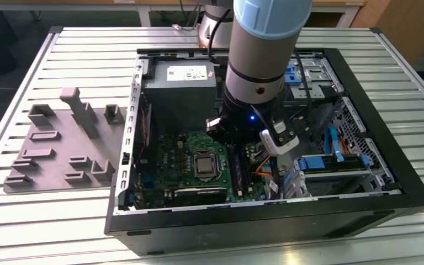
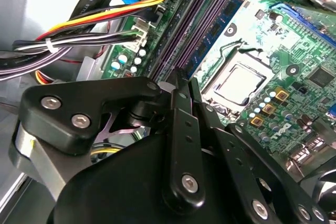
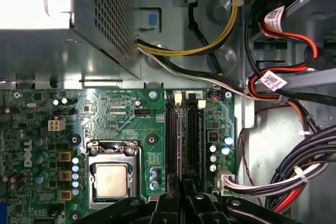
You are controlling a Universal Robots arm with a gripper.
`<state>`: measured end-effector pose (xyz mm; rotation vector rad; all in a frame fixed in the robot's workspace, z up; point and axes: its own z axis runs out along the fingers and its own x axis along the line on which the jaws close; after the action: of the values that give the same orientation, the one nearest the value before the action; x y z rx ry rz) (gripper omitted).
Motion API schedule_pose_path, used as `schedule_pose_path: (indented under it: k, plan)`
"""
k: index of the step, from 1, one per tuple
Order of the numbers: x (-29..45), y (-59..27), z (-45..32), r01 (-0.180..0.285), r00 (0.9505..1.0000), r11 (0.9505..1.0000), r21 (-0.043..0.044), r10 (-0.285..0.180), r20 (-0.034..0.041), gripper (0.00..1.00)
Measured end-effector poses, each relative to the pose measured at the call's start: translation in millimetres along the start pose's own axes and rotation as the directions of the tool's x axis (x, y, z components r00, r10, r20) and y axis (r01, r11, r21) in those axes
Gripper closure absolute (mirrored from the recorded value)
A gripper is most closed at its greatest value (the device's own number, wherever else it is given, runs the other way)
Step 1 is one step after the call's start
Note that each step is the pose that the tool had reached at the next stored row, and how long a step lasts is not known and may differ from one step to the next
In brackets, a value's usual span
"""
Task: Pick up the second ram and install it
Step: 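Insert the second ram into the second slot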
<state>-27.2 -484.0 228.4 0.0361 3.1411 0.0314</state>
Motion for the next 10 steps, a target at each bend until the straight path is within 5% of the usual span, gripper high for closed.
schedule_pose_path:
  k: [10]
  plan:
    - [0.7, -0.1, 5.1, 0.000, 1.0000, 1.0000, -0.0003, 0.000, 0.0000, 0.86]
